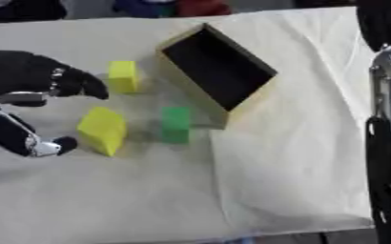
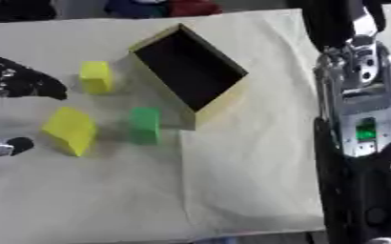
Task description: Pick up objects on the table and place them in the box.
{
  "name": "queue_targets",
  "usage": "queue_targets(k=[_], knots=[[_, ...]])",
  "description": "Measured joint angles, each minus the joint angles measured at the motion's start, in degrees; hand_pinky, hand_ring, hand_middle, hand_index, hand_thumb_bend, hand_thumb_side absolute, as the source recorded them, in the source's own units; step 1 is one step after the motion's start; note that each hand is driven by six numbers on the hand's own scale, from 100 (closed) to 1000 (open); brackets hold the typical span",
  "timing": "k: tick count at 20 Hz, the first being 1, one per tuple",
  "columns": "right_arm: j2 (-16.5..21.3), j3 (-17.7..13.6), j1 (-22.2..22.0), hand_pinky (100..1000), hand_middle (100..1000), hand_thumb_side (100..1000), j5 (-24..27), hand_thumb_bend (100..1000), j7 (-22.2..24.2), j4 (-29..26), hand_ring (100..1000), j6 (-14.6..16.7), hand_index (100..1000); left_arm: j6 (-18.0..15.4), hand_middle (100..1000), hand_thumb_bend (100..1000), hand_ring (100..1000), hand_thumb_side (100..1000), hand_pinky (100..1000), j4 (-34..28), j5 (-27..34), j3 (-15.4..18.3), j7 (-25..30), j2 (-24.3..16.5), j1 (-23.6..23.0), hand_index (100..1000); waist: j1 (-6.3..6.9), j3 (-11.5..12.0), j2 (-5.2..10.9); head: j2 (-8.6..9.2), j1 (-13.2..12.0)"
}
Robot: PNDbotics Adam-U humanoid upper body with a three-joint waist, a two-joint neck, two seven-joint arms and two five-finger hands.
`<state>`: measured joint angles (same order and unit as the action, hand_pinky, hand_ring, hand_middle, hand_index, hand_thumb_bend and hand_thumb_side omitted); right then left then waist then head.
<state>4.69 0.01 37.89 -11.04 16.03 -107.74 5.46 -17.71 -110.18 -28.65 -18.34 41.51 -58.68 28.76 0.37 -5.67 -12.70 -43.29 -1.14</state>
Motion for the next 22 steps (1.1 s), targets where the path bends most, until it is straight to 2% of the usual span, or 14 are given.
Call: queue_targets(k=[1,4,5,6,7,9,15,19,22], knots=[[0.0,0.0,-0.1,791,621,998,0.0,100,0.1,0.0,779,0.0,727,-0.2,903,295,878,433,817,0.2,0.0,-0.2,0.3,-0.1,0.0,992,0.06,0.0,0.0,0.0,0.0],[0.0,0.0,-0.1,791,619,998,0.1,100,0.1,0.0,777,0.0,727,-0.3,889,302,879,359,819,0.8,-0.2,-0.4,0.7,-0.4,-0.1,1000,0.21,0.0,0.0,-0.01,0.0],[0.0,0.0,-0.1,791,617,998,0.1,100,0.1,0.0,775,0.0,726,-0.4,885,307,879,310,821,1.1,-0.5,-0.5,0.7,-0.4,-0.3,1000,0.21,-0.1,0.0,-0.01,0.0],[0.0,0.0,-0.1,791,617,998,0.1,100,0.1,0.0,775,0.0,726,-0.4,884,309,879,302,821,1.4,-0.8,-0.6,0.7,-0.4,-0.5,1000,0.21,-0.1,0.0,-0.01,0.0],[0.0,0.0,-0.2,791,616,999,0.1,100,0.1,0.0,774,0.0,726,-0.4,882,314,878,250,820,1.6,-1.2,-0.6,0.7,-0.4,-0.6,1000,0.21,-0.2,0.0,-0.01,0.0],[0.0,0.0,-0.2,791,614,999,0.1,100,0.2,0.0,772,-0.1,726,-0.4,880,323,875,227,817,2.1,-2.0,-0.9,0.6,-0.4,-0.8,1000,0.21,-0.2,0.01,-0.02,0.0],[0.0,0.0,-0.6,790,607,1000,0.3,100,0.3,0.0,767,-0.2,726,-0.7,892,372,881,302,825,3.7,-4.1,-1.8,0.1,-0.4,-1.1,1000,0.21,-0.3,0.01,-0.06,0.0],[0.0,0.0,-0.6,790,603,1000,0.4,100,0.3,0.0,764,-0.2,726,-1.3,895,396,887,289,831,4.5,-6.2,-2.3,-0.5,-0.4,-0.9,1000,0.22,-0.4,0.01,-0.07,0.0],[0.0,0.0,-0.6,790,602,1000,0.6,100,0.4,-0.1,766,-0.3,725,-1.6,894,382,889,292,832,5.5,-7.7,-2.9,-1.1,-0.1,-0.2,1000,0.22,-0.7,-0.01,-0.07,0.0]])
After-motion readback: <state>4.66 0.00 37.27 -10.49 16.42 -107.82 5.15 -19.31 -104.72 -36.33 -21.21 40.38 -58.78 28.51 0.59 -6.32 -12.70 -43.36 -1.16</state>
